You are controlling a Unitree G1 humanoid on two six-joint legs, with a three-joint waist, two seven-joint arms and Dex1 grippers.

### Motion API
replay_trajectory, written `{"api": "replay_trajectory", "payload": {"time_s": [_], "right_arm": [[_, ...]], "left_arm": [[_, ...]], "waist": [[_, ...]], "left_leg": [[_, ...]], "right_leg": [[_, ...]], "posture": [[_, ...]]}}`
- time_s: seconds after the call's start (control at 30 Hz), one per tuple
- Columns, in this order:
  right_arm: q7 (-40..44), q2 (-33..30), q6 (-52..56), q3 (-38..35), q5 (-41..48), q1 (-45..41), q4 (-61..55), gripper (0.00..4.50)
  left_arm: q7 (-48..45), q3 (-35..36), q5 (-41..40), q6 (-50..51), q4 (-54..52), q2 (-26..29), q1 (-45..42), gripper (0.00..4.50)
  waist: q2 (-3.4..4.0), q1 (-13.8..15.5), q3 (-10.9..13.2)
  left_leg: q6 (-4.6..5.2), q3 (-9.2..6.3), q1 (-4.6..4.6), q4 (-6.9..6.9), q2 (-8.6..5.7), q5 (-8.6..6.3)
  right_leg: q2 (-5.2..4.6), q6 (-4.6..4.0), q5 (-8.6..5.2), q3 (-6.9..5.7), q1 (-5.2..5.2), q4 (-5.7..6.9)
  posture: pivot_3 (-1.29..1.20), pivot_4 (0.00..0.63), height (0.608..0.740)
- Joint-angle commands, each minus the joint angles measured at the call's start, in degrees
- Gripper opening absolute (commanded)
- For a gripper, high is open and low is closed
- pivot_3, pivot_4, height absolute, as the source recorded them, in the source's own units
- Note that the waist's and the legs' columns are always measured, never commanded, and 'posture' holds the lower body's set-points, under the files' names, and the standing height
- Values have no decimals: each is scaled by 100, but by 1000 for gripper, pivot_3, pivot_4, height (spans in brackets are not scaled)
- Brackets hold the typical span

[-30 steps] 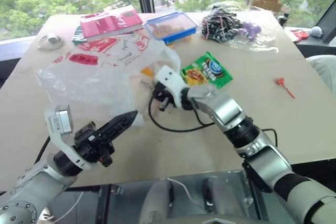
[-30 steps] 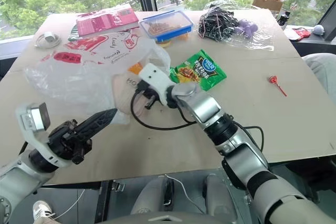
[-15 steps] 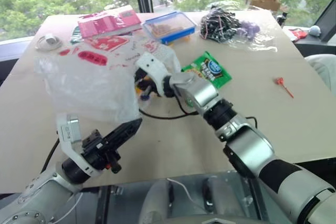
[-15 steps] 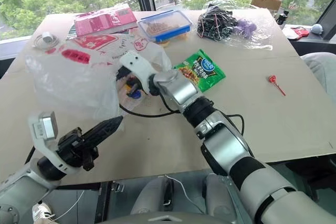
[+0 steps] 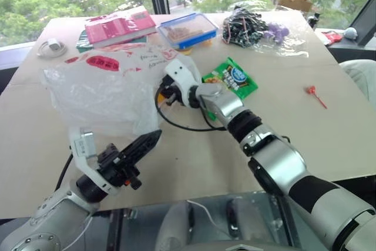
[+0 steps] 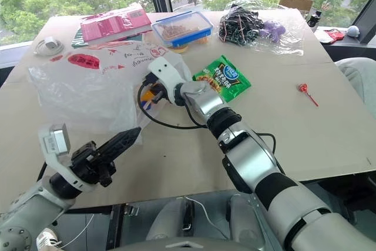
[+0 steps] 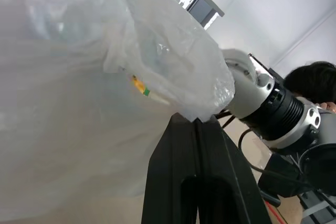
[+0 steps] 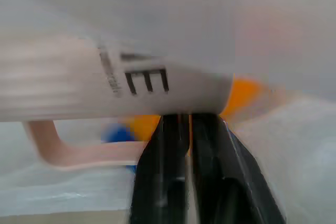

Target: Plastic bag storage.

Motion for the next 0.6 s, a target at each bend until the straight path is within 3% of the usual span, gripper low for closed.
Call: {"api": "replay_trajectory", "payload": {"time_s": [0.03, 0.17, 0.37, 0.6], "right_arm": [[-71, 1340, -737, -112, -23, -598, 40, 2009], [450, 942, -807, 73, 1, -229, -628, 3760], [1075, -36, 97, 519, 164, 983, -3232, 3760], [1185, -1364, 1917, 169, 485, 2093, -6165, 3760]], "left_arm": [[62, -12, -51, -139, -234, -48, 13, 0], [234, -90, -110, -186, -89, -123, -195, 0], [-155, -50, 36, -214, 407, -243, -246, 0], [-610, -65, 272, -240, 906, -265, -437, 0]], "waist": [[2, -2, 1], [3, 2, 2], [-1, 28, -7], [0, 123, -4]], "left_leg": [[0, 0, 0, 0, 0, 0], [0, 0, 0, -1, 1, 0], [1, -3, -1, -4, 1, 0], [2, -7, -6, 17, -4, 1]], "right_leg": [[0, 0, 0, 1, 0, 0], [0, 0, 0, 0, -1, 0], [0, 1, 1, -4, 0, 1], [-9, 1, 0, -13, 9, 1]], "posture": [[0, 150, 740], [0, 150, 740], [0, 150, 740], [0, 150, 740]]}}
